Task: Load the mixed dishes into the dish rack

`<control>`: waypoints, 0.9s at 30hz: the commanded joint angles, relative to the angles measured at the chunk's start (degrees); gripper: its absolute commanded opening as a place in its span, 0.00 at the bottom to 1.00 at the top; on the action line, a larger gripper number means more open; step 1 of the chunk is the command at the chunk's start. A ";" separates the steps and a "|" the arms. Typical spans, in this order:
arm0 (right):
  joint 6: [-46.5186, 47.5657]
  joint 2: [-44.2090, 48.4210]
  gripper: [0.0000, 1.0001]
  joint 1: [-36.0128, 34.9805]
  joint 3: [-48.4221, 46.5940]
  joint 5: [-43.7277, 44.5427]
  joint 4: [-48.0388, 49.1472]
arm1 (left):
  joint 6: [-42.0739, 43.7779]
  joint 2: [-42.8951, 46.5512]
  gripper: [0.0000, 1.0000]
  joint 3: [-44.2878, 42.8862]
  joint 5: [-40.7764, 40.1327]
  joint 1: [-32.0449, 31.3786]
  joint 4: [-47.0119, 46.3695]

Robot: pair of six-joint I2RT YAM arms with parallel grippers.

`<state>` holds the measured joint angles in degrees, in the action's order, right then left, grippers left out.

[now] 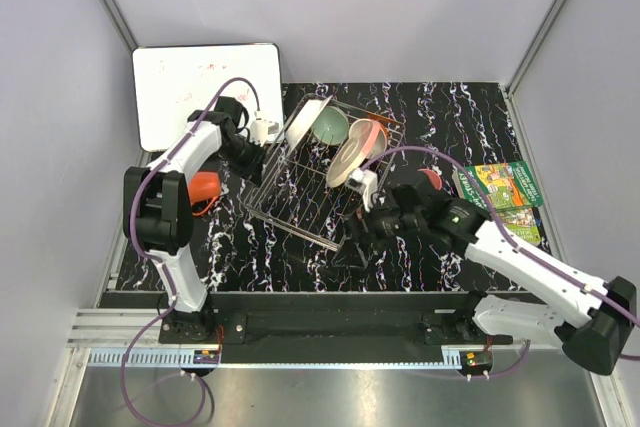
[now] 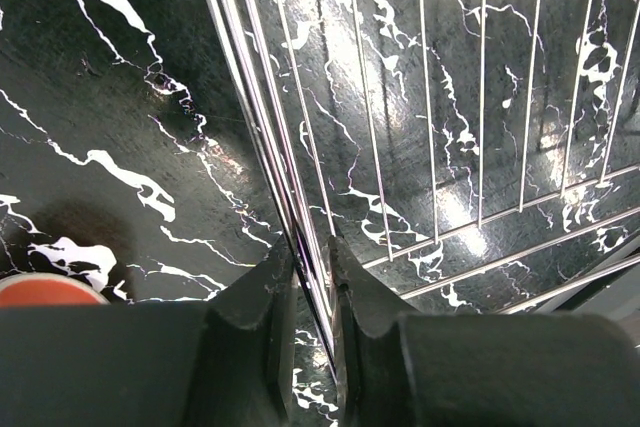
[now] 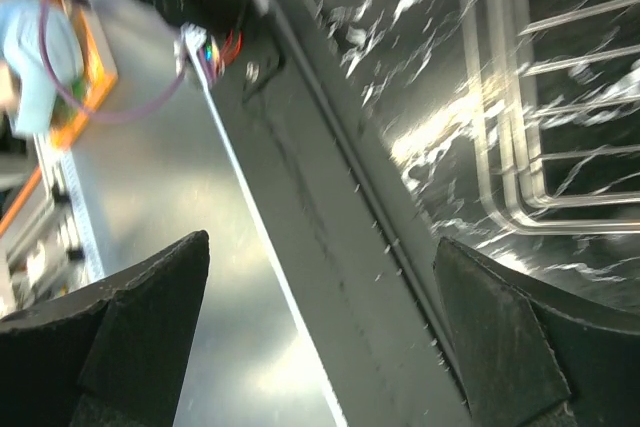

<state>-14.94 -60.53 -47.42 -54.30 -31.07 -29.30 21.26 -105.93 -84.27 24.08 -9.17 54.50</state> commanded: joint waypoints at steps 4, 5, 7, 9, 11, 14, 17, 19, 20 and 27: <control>0.00 -3.80 1.00 -4.79 -2.12 -5.13 0.73 | -2.44 -1.73 0.26 -5.81 7.92 -0.41 -0.97; 0.00 -4.59 1.00 -4.70 -2.12 -6.19 0.91 | -2.71 -2.43 0.26 -6.95 8.00 -0.41 -0.97; -0.09 -6.52 1.00 -5.23 -1.25 -7.78 1.43 | -3.76 -2.88 0.26 -7.92 8.71 -0.41 -1.06; 0.00 -7.92 1.00 -5.14 0.50 -7.34 2.84 | -4.99 -2.97 0.26 -8.19 9.84 -0.50 -1.50; 0.26 -9.51 1.00 -5.23 1.74 -7.69 4.15 | -5.61 -2.44 0.27 -7.40 10.29 -0.67 -1.94; 1.31 -12.94 1.00 -5.23 1.92 -8.30 4.42 | -6.05 -1.13 0.32 -5.47 10.20 -0.76 -2.64; 1.67 -14.17 1.00 -5.23 2.62 -6.12 4.25 | -5.70 0.63 0.35 -3.71 9.59 -0.76 -2.65; 2.28 -15.49 1.00 -5.32 2.98 -4.62 3.46 | -5.26 1.60 0.36 -2.57 9.24 -0.76 -2.73; 2.37 -16.01 0.99 -5.23 2.80 -1.57 2.15 | -5.17 2.39 0.36 -2.22 9.24 -0.76 -2.56; 0.62 -17.95 1.00 -5.23 0.43 14.44 -0.49 | -4.91 5.99 0.37 0.86 10.90 -0.76 -1.59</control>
<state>-13.98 -77.32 -52.86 -51.64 -29.47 -28.18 16.67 -104.97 -84.62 29.78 -9.06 52.01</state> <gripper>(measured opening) 0.993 0.367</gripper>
